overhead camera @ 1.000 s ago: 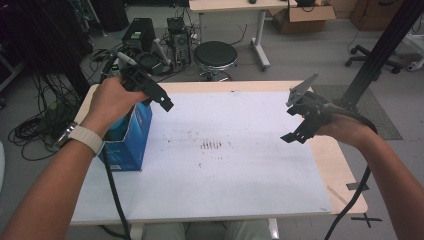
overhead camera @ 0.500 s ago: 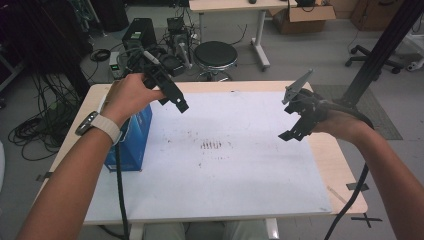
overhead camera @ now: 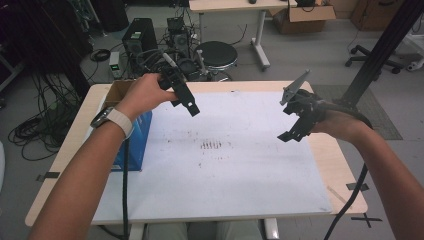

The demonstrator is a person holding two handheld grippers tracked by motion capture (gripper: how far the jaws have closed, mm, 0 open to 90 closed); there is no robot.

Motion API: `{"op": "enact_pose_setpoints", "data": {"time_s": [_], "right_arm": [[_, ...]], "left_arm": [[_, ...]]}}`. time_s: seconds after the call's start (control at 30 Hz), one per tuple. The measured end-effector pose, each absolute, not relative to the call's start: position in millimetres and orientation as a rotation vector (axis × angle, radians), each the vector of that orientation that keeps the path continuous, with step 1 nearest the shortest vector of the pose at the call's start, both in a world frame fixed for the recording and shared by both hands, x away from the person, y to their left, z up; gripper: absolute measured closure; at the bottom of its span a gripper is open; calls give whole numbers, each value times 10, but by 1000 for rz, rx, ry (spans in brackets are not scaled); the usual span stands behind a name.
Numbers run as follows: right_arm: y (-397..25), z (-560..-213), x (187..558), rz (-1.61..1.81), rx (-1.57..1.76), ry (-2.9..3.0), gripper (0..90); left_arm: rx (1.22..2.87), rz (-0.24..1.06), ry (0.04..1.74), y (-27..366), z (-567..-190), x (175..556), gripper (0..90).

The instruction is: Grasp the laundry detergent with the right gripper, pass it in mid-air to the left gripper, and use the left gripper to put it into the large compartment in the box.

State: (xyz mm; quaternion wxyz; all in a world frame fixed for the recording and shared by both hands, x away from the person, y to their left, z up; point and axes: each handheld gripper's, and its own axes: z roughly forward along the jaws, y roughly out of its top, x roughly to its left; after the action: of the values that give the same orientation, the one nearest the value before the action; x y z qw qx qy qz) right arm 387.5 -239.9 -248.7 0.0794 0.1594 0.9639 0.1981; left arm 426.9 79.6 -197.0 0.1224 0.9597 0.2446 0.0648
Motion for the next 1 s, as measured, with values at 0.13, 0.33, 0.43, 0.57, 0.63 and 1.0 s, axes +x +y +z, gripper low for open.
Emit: {"op": "enact_pose_setpoints", "data": {"time_s": [0.13, 0.33, 0.43, 0.57, 0.63, 1.0], "right_arm": [[-2399, -2495, 3877, 592, 471, 2888, 54], [-2383, -2479, 3867, 588, 456, 2890, 55], [-2372, -2470, 3877, 583, 442, 2890, 55], [-2368, -2479, 3894, 580, 439, 2894, 55], [-2368, -2482, 3905, 582, 444, 2894, 55], [-2366, -2480, 3874, 573, 442, 2894, 56]], "left_arm": [[2817, 193, 672, 722, -1984, 4265, 66], [2809, 190, 636, 684, -1971, 4254, 66], [2804, 191, 619, 675, -1960, 4258, 66], [2783, 190, 606, 662, -1954, 4255, 65], [2794, 193, 600, 648, -1966, 4245, 66], [2815, 208, 590, 628, -2002, 4250, 67]]}}
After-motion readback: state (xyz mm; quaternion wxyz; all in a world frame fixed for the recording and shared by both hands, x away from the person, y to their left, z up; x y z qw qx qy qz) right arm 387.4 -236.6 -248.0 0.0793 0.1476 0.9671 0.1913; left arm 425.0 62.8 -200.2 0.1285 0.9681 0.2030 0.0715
